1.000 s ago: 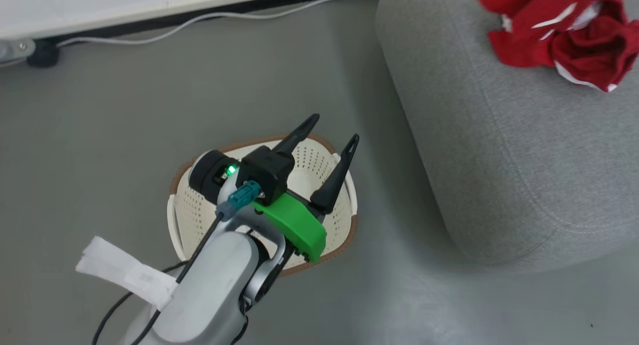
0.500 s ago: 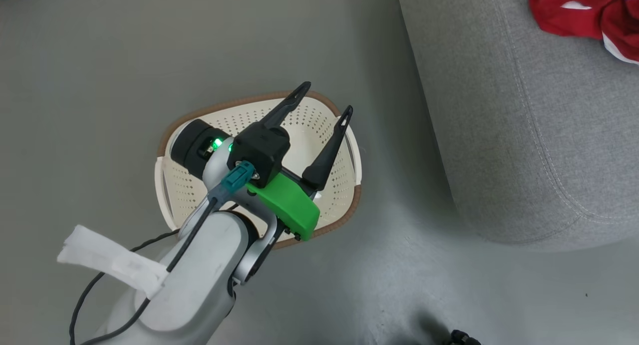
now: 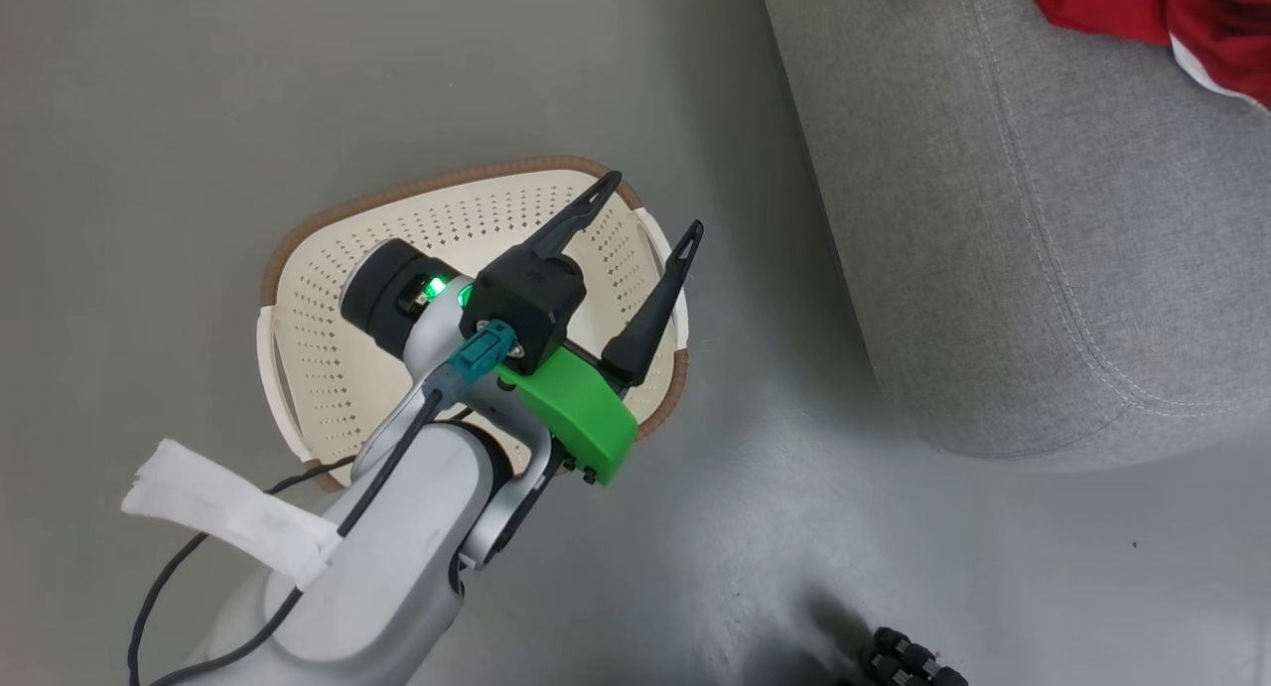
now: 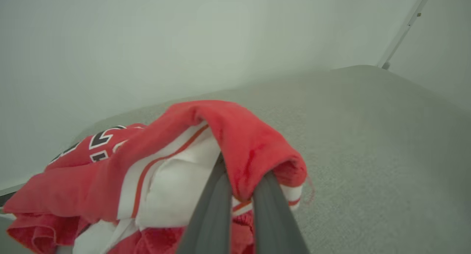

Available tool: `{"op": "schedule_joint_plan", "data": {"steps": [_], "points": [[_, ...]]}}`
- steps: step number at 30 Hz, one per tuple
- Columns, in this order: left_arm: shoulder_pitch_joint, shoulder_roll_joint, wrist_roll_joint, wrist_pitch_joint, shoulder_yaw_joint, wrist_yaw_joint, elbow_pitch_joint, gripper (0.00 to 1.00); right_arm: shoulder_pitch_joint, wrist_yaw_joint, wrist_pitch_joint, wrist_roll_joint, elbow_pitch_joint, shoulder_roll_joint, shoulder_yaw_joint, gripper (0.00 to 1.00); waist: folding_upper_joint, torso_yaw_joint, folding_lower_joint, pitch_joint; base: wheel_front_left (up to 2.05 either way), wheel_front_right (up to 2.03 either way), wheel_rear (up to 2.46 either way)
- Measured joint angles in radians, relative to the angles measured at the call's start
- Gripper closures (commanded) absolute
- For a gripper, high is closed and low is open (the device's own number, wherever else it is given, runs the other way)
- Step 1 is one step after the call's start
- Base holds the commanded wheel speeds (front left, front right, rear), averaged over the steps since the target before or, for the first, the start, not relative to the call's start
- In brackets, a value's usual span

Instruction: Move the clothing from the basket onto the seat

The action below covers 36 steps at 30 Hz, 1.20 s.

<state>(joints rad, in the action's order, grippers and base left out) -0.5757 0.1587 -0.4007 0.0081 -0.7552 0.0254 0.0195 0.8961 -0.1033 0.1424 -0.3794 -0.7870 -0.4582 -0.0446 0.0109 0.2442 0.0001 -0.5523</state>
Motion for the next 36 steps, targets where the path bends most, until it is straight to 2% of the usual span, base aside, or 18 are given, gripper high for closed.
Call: {"op": "schedule_joint_plan", "data": {"steps": [5,6,7,8,9,10,11,21,36], "points": [[0.0,0.002,0.0,0.0,0.001,0.0,0.002,0.0,-0.029,0.005,0.04,-0.002,-0.038,0.033,-0.008,1.0,0.0,0.005,0.0,0.001,0.0,0.0,0.0],[0.0,0.004,0.0,0.0,0.002,0.0,0.005,0.0,-0.029,0.005,0.051,-0.002,-0.043,0.038,-0.01,0.91,0.0,0.006,0.0,0.003,0.0,0.0,0.0],[0.0,0.009,0.0,-0.001,0.004,0.0,0.008,0.0,-0.029,0.005,0.059,-0.002,-0.048,0.043,-0.011,0.91,0.0,0.007,0.0,0.006,0.0,0.0,0.0],[0.0,0.012,-0.001,-0.001,0.007,0.0,0.01,0.0,-0.029,0.005,0.061,-0.003,-0.052,0.048,-0.01,0.69,0.0,0.009,0.0,0.009,0.0,0.0,0.0],[0.0,0.015,-0.001,-0.002,0.01,0.0,0.012,0.0,-0.029,0.007,0.066,-0.005,-0.057,0.053,-0.01,0.4,0.0,0.01,0.0,0.012,0.0,0.0,0.0],[0.001,0.016,-0.001,-0.005,0.013,0.0,0.016,0.0,-0.03,0.012,0.069,-0.008,-0.061,0.057,-0.011,0.02,0.0,0.012,0.0,0.016,0.0,0.0,0.0],[0.001,0.016,-0.002,-0.005,0.015,0.0,0.018,0.0,-0.034,0.016,0.07,-0.009,-0.062,0.059,-0.011,0.0,0.0,0.015,0.0,0.02,0.0,0.0,0.0],[0.033,0.015,-0.028,-0.045,0.038,0.001,0.053,0.0,-0.102,0.062,0.104,-0.009,-0.061,0.078,-0.022,0.0,0.0,0.038,0.0,0.079,0.0,0.0,0.0],[0.104,-0.003,-0.08,-0.093,0.05,0.007,0.102,0.0,-0.298,0.084,0.107,-0.008,-0.04,0.091,-0.01,0.0,0.0,0.071,-0.0001,0.199,0.0,0.0,0.0]]}}
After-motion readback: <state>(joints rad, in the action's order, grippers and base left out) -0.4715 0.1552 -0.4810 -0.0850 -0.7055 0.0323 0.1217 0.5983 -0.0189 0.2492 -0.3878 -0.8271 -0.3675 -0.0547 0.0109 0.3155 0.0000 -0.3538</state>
